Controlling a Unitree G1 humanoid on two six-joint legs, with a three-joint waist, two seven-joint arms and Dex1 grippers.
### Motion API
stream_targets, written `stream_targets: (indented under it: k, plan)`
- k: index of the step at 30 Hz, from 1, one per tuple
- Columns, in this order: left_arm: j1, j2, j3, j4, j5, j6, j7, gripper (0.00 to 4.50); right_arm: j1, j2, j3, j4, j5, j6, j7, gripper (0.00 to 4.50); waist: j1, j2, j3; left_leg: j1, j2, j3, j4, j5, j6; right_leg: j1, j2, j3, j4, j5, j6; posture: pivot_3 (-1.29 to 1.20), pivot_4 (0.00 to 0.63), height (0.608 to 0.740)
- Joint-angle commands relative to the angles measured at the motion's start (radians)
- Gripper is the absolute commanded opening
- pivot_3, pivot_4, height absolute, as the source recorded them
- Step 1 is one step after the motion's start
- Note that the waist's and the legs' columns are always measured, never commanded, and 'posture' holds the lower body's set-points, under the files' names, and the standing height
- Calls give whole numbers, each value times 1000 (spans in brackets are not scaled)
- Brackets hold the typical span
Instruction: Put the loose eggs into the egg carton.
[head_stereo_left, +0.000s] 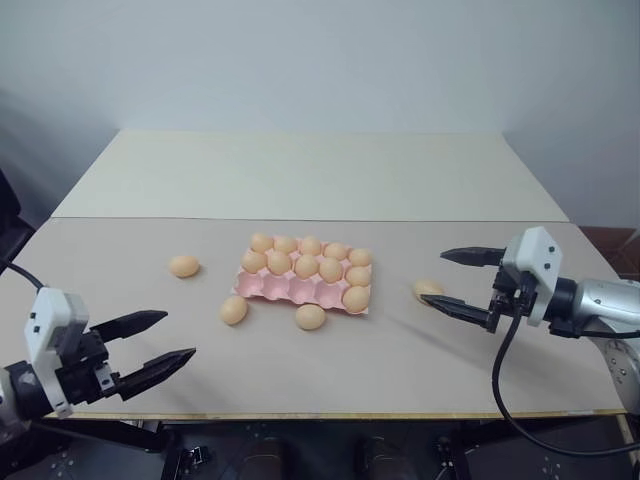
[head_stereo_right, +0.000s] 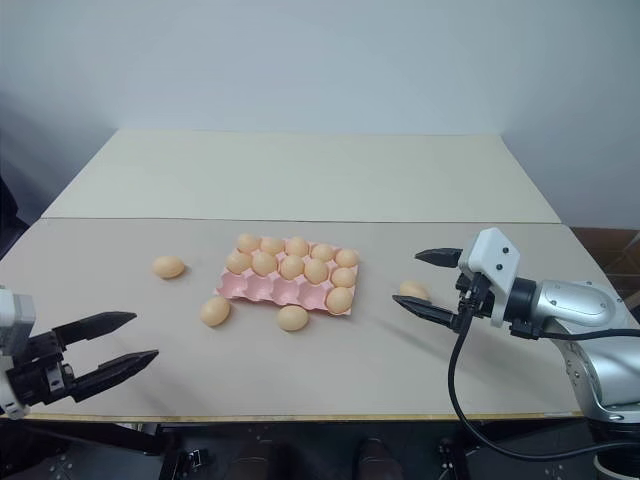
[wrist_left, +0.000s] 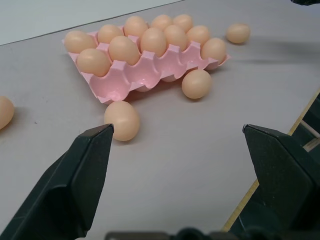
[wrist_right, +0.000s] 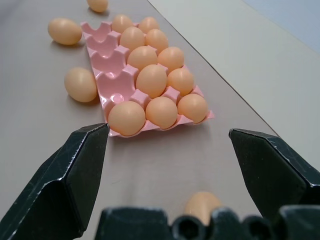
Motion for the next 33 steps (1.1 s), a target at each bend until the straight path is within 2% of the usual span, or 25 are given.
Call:
stream_targets:
  k: [1, 11, 17, 24, 33]
  plan:
    - [-28, -8, 23, 3, -39, 4, 39, 4500, -5, -2, -28, -14, 6, -25, 3, 4476, 0, 0, 0, 0, 0, 0, 0, 0, 0, 0, 0, 0, 0, 0, 0, 0, 150, 740]
    - [-44, 17, 35, -6, -63, 6, 33, 4500, 8, -10, -32, -12, 10, -29, 18, 4476, 0, 0, 0, 0, 0, 1, 0, 0, 0, -1, 0, 1, 0, 0, 0, 0, 150, 740]
    - [-80, 43, 25, -13, -76, 4, 21, 4500, -48, -46, 4, 41, -43, -24, 29, 4476, 0, 0, 0, 0, 0, 2, 0, 0, 0, -1, 0, 2, 1, 1, 0, 0, 150, 740]
    - [-106, 52, -6, -6, -79, 5, 22, 4500, -133, -72, 162, 167, -238, -52, 3, 4476, -2, -1, 0, -1, 0, 5, 0, 0, 0, -4, 1, 5, 2, 1, 0, 0, 150, 740]
    - [-129, 58, -24, -2, -71, 5, 24, 4500, -319, 40, 418, 409, -483, -39, -48, 4476, -9, -1, 0, 0, 0, 10, 0, 0, 0, -6, 2, 12, 2, 3, 1, 0, 150, 740]
